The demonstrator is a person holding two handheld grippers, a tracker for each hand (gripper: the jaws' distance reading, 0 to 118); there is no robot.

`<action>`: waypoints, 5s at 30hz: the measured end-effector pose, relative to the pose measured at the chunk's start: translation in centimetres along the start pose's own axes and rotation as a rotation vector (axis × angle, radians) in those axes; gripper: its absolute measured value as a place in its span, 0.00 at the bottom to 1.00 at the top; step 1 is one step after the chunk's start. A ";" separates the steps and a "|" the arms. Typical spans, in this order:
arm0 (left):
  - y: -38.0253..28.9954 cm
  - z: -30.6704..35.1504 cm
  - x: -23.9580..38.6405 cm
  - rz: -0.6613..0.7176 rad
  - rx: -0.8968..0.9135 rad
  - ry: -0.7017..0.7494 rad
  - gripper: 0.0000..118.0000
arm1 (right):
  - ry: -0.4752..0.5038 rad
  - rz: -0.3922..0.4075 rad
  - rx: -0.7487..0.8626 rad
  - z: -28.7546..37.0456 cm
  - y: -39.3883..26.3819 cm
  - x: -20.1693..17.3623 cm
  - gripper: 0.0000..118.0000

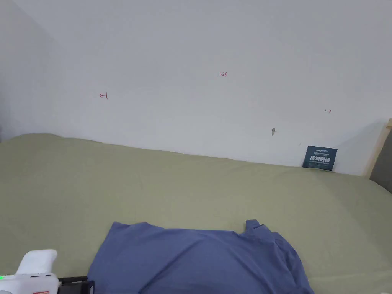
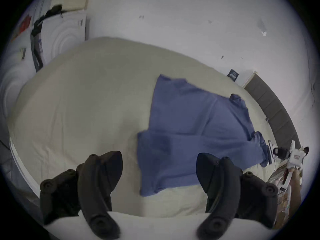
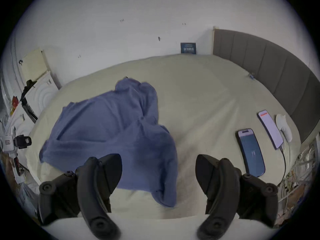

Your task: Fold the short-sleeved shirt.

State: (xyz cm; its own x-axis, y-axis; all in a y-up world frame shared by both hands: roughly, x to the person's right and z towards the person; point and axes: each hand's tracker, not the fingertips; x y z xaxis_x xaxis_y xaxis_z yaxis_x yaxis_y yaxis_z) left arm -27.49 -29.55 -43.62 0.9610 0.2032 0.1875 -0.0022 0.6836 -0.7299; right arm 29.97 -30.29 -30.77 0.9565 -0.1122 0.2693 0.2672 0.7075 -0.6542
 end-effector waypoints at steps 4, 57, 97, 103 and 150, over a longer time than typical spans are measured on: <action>1.4 -1.7 2.4 -0.067 0.015 0.009 0.33 | 0.060 0.059 -0.082 -1.6 1.9 -2.3 0.02; 17.7 -15.1 2.3 -0.083 -0.043 0.031 0.04 | 0.022 0.108 0.002 -14.1 20.9 -1.3 0.00; -3.1 -0.4 -5.7 0.152 -0.053 -0.108 0.80 | -0.087 -0.022 -0.109 -0.4 -1.9 4.5 0.75; -1.3 2.2 -2.4 0.058 0.058 -0.040 0.61 | 0.005 -0.025 -0.078 2.6 0.1 -0.1 0.60; -2.9 -6.3 -5.8 0.490 -0.147 -0.523 0.07 | 0.087 0.003 -0.141 -0.4 -2.8 -4.5 0.00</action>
State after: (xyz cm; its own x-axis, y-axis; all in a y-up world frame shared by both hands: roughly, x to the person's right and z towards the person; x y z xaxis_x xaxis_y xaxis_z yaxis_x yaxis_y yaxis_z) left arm -31.37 -37.12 -46.76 0.6014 0.7950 0.0794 -0.3254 0.3344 -0.8845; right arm 24.95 -32.03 -30.38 0.9622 -0.1750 0.2089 0.2725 0.6039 -0.7491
